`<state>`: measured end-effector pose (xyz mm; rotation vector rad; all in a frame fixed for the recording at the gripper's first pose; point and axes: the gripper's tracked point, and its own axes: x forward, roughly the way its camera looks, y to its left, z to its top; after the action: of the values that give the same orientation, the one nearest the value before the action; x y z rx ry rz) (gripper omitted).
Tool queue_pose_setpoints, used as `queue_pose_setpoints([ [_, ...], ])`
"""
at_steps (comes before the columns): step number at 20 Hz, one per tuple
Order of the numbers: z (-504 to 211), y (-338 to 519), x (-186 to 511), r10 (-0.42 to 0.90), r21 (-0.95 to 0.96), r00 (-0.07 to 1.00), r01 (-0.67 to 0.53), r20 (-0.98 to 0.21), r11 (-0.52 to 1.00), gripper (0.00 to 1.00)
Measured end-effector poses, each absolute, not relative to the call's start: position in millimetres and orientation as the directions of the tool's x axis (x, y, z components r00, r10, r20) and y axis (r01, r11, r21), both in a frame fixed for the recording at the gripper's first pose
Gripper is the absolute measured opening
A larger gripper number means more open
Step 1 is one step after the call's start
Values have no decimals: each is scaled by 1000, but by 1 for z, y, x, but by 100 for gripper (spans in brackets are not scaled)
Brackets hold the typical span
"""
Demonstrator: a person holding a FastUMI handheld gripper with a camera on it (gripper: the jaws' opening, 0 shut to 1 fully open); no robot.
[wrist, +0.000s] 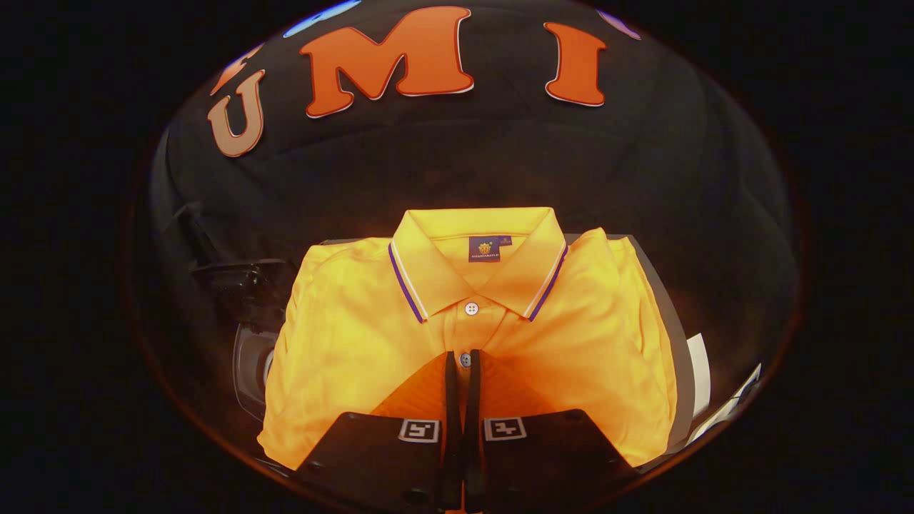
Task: Put the clothes into the washing machine and then close the washing machine lid.
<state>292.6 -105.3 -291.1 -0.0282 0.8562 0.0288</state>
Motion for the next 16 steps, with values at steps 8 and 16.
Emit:
queue_pose_setpoints([
  [8, -246, -97, 281, 77, 67, 822, -48, -564, 997, 9],
  [16, -164, -62, 259, 165, 176, 893, -98, -419, 980, 9],
])
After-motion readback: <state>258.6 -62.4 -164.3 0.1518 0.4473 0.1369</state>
